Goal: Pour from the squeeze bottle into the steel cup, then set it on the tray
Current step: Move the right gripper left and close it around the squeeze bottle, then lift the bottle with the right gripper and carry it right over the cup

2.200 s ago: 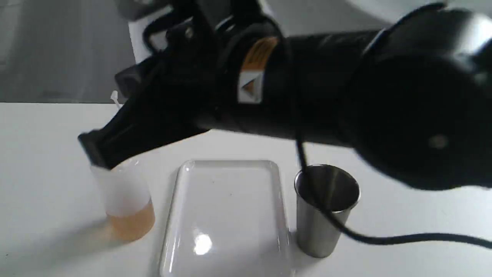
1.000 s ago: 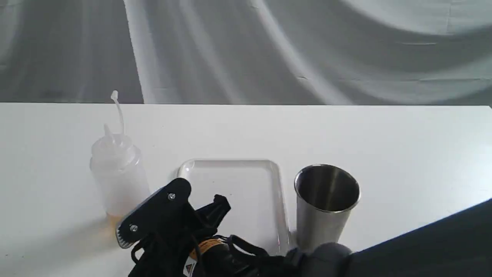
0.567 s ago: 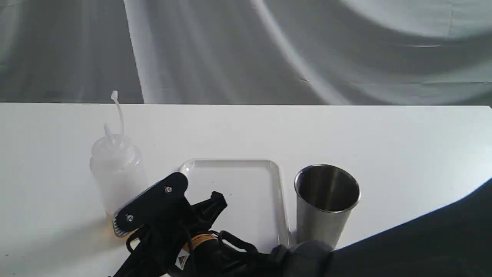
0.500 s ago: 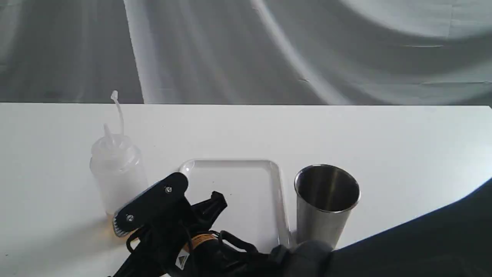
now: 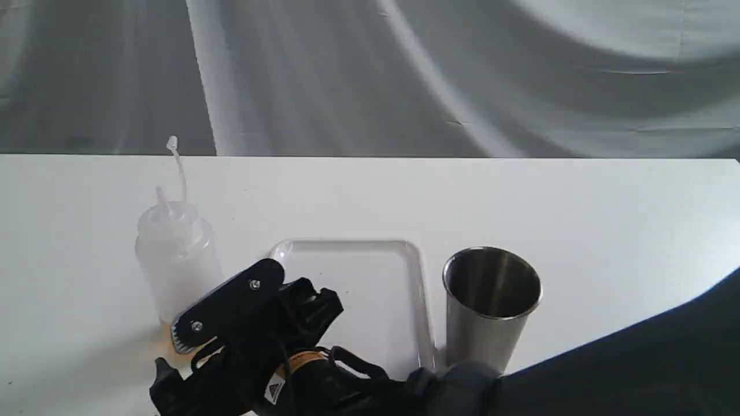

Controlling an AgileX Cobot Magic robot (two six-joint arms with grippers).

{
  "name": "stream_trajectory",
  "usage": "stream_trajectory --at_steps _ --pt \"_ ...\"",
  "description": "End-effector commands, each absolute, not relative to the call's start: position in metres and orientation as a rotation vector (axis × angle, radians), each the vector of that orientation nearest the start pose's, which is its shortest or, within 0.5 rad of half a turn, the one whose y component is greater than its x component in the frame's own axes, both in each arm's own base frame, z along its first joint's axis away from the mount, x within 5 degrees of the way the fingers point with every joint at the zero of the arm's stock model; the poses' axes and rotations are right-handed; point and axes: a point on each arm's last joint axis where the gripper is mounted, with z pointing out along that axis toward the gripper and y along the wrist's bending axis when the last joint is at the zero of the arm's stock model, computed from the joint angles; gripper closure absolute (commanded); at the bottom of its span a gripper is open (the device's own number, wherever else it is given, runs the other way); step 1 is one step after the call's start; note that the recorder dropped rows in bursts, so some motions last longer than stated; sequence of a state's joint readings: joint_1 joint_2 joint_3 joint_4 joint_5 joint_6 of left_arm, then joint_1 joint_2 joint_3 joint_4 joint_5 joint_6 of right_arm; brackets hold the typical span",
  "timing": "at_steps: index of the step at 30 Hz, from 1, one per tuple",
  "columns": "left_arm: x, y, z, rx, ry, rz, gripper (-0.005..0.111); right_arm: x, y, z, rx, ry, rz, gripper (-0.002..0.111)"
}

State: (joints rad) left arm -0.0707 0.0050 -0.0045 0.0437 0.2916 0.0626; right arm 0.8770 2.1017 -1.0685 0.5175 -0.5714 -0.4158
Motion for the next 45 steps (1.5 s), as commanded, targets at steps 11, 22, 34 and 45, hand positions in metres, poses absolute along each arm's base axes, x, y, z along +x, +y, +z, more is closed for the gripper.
stream_trajectory --at_steps 11,22,34,45 --pt "0.055 -0.003 0.187 0.147 1.762 0.032 0.098 0.290 0.308 0.121 -0.591 1.923 0.323 0.003" --pt "0.055 -0.003 0.187 0.147 1.762 0.032 0.098 0.296 0.302 0.122 -0.567 1.924 0.311 0.003" --pt "0.055 -0.003 0.187 0.147 1.762 0.032 0.098 0.317 0.324 0.122 -0.576 1.938 0.350 0.003" --pt "0.055 -0.003 0.187 0.147 1.762 0.032 0.098 0.335 0.341 0.115 -0.610 1.918 0.349 0.003"
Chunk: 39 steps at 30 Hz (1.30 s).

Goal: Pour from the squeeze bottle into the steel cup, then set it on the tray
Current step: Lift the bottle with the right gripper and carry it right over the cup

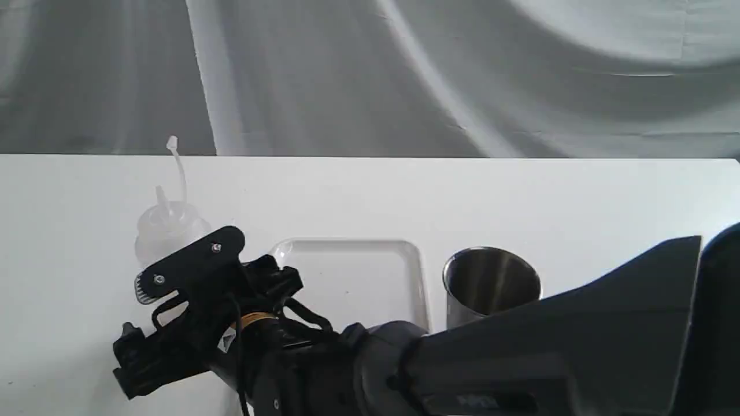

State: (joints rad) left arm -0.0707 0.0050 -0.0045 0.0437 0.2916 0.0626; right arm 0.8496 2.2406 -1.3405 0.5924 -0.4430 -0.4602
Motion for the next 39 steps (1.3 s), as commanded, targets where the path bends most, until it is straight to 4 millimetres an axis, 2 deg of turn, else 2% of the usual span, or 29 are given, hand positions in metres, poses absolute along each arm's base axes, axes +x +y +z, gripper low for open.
stream_trajectory --at_steps 1,33,39 --pt "0.055 -0.003 0.187 0.147 1.762 0.032 0.098 0.337 0.340 0.114 -0.608 1.923 0.346 0.003" --pt "0.055 -0.003 0.187 0.147 1.762 0.032 0.098 0.347 0.330 0.112 -0.604 1.926 0.313 0.003" --pt "0.055 -0.003 0.187 0.147 1.762 0.032 0.098 0.349 0.335 0.112 -0.628 1.942 0.328 0.003"
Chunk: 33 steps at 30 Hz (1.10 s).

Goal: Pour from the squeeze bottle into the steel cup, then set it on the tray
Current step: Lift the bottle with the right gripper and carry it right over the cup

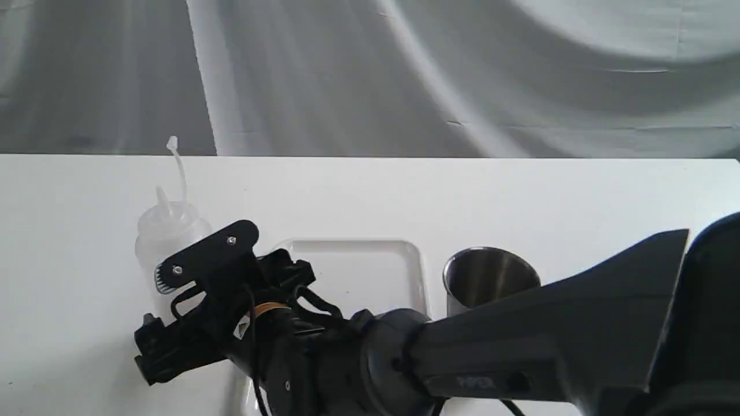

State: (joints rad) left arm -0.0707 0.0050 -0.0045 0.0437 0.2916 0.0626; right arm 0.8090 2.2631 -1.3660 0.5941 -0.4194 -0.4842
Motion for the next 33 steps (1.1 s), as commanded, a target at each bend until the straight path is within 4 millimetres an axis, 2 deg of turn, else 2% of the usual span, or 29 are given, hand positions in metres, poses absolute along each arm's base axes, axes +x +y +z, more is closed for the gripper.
stream_trajectory --at_steps 1,6,13,19,29,33 --pt "0.055 -0.003 0.187 0.147 1.762 0.032 0.098 0.352 0.337 0.113 -0.628 1.943 0.335 0.003" --pt "0.055 -0.003 0.187 0.147 1.762 0.032 0.098 0.358 0.345 0.113 -0.629 1.938 0.351 0.003" --pt "0.055 -0.003 0.187 0.147 1.762 0.032 0.098 0.358 0.346 0.110 -0.636 1.952 0.356 0.003" --pt "0.055 -0.003 0.187 0.147 1.762 0.032 0.098 0.358 0.346 0.110 -0.638 1.954 0.357 0.008" --pt "0.055 -0.003 0.187 0.147 1.762 0.032 0.098 0.355 0.346 0.106 -0.669 1.999 0.371 0.038" --pt "0.055 -0.003 0.187 0.147 1.762 0.032 0.098 0.353 0.347 0.113 -0.696 1.997 0.381 0.048"
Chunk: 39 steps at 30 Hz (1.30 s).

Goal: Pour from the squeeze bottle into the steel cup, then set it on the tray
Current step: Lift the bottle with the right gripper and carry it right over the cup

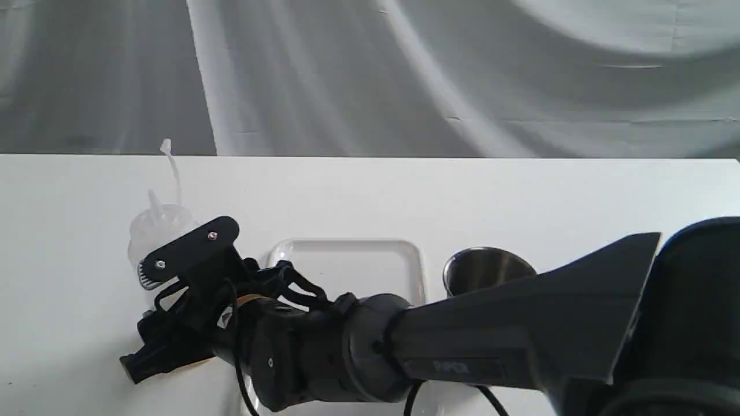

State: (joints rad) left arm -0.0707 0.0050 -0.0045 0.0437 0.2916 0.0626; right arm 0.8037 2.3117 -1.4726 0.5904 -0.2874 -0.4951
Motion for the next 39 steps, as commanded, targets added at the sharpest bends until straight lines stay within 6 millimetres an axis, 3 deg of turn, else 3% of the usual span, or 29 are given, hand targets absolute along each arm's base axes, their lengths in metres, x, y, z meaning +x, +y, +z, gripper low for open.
stream_trajectory --at_steps 1,12,20,27,32,39 --pt "0.055 -0.003 0.187 0.147 1.762 0.032 0.098 0.352 0.347 0.118 -0.704 1.992 0.385 0.049" --pt "0.055 -0.003 0.187 0.147 1.762 0.032 0.098 0.345 0.337 0.208 -0.812 1.862 0.417 0.051" --pt "0.055 -0.003 0.187 0.147 1.762 0.032 0.098 0.342 0.313 0.244 -0.947 1.870 0.358 0.051" --pt "0.055 -0.003 0.187 0.147 1.762 0.032 0.098 0.349 0.266 0.281 -0.870 1.979 0.250 0.051" --pt "0.055 -0.003 0.187 0.147 1.762 0.032 0.098 0.346 0.229 0.314 -0.784 2.026 0.080 0.051" --pt "0.055 -0.003 0.187 0.147 1.762 0.032 0.098 0.324 0.171 0.345 -0.652 2.001 -0.113 0.051"
